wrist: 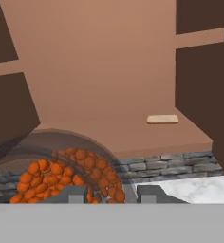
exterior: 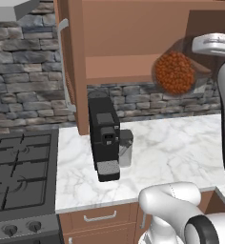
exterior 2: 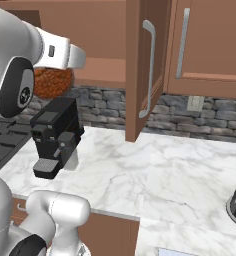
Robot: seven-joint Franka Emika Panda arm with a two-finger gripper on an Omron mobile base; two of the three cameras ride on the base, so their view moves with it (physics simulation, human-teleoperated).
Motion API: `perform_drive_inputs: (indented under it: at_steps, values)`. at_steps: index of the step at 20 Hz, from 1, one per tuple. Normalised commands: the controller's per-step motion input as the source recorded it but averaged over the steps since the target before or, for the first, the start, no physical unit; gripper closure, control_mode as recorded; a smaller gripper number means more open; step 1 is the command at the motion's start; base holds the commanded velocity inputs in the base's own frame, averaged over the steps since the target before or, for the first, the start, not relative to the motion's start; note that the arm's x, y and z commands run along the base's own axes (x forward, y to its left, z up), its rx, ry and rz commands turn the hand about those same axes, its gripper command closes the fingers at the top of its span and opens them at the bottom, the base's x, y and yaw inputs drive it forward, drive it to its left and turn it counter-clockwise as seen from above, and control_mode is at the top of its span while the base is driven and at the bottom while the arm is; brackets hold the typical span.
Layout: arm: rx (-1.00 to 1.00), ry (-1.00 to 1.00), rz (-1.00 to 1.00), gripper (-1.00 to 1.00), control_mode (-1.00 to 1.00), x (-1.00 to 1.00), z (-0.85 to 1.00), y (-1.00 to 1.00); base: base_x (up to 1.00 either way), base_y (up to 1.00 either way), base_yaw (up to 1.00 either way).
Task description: Pick the candle and jar from the dining table and place them in the open cabinet. Close the cabinet after placing the objects.
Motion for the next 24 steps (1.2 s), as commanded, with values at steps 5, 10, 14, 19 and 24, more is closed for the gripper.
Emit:
perform_drive_inputs:
  at_steps: [5,10,14,19,24]
  values:
    - [-0.01,-0.1,0.02,1.0,-1.0,0.18,0.0,0.12,0.0,0.0,0.0]
    - [-0.03,-0.1,0.0,1.0,-1.0,0.19,0.01,0.16,0.0,0.0,0.0]
    - [-0.03,-0.05,0.0,1.0,-1.0,0.15,0.02,0.08,0.0,0.0,0.0]
    - [-0.01,0.0,0.0,1.0,-1.0,0.26,0.03,0.0,0.0,0.0,0.0]
    - [0.0,0.08,0.0,1.0,-1.0,0.29,0.24,0.0,0.0,0.0,0.0]
